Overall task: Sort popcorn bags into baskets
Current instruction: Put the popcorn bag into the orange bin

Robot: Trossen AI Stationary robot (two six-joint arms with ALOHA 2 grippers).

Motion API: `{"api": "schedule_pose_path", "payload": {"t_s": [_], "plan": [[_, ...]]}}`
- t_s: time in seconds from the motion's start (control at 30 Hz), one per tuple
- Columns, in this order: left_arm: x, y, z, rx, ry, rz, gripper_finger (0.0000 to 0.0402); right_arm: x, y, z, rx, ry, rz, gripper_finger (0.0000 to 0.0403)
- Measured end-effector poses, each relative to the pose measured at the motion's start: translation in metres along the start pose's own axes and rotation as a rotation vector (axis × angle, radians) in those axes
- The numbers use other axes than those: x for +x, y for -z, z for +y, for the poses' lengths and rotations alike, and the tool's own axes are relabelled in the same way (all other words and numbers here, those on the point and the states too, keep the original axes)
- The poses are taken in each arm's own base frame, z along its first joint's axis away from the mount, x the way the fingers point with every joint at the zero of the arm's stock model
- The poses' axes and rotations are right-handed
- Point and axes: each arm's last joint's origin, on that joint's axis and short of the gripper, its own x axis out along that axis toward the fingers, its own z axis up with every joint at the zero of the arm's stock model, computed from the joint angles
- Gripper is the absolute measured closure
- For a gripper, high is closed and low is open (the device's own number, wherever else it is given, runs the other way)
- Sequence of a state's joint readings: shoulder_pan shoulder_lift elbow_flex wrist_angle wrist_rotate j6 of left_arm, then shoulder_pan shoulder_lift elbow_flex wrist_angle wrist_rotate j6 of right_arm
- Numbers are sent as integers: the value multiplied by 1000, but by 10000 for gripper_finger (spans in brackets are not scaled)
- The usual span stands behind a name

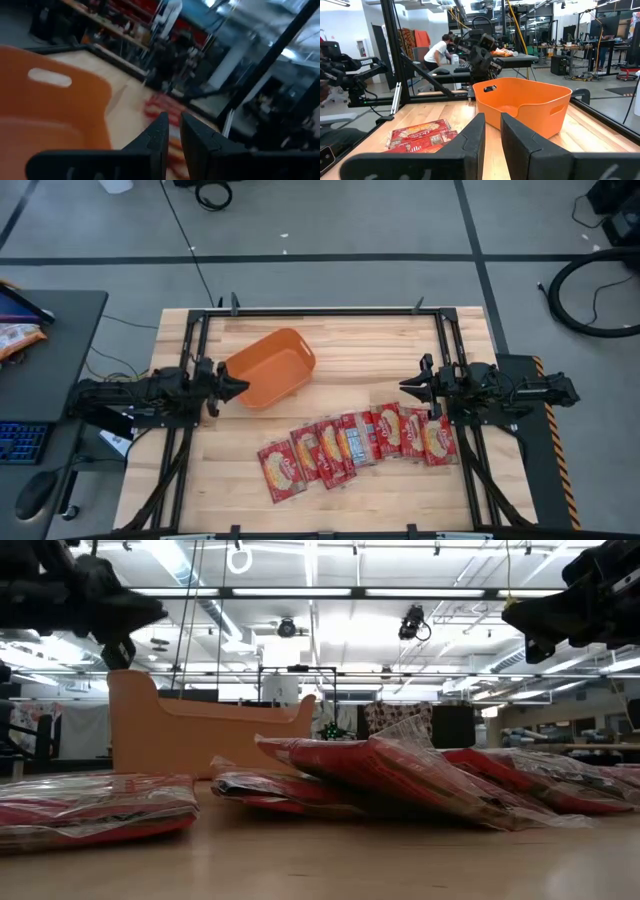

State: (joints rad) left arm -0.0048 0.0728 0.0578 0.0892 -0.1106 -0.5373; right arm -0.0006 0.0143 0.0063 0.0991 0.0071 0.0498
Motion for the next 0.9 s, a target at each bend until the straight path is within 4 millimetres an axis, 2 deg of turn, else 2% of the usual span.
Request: {"api": "schedule_pose_path", "payload": {"t_s": [0.13, 0.23, 0.4, 0.63, 0.8, 0.9], "plan": [[4, -9, -7, -7, 94, -76, 349, 0, 0, 0, 0, 1, 0, 337], [12, -11, -10, -2, 106, -69, 349, 0, 0, 0, 0, 0, 0, 337], [37, -11, -14, 65, 54, 64, 349, 0, 0, 0, 0, 0, 0, 337], [74, -8, -36, 245, 129, 252, 349, 0, 0, 0, 0, 0, 0, 337], [97, 3, -58, 359, 193, 360, 344, 0, 0, 0, 0, 0, 0, 337], [109, 14, -67, 433, 154, 414, 327, 0, 0, 0, 0, 0, 0, 337]]}}
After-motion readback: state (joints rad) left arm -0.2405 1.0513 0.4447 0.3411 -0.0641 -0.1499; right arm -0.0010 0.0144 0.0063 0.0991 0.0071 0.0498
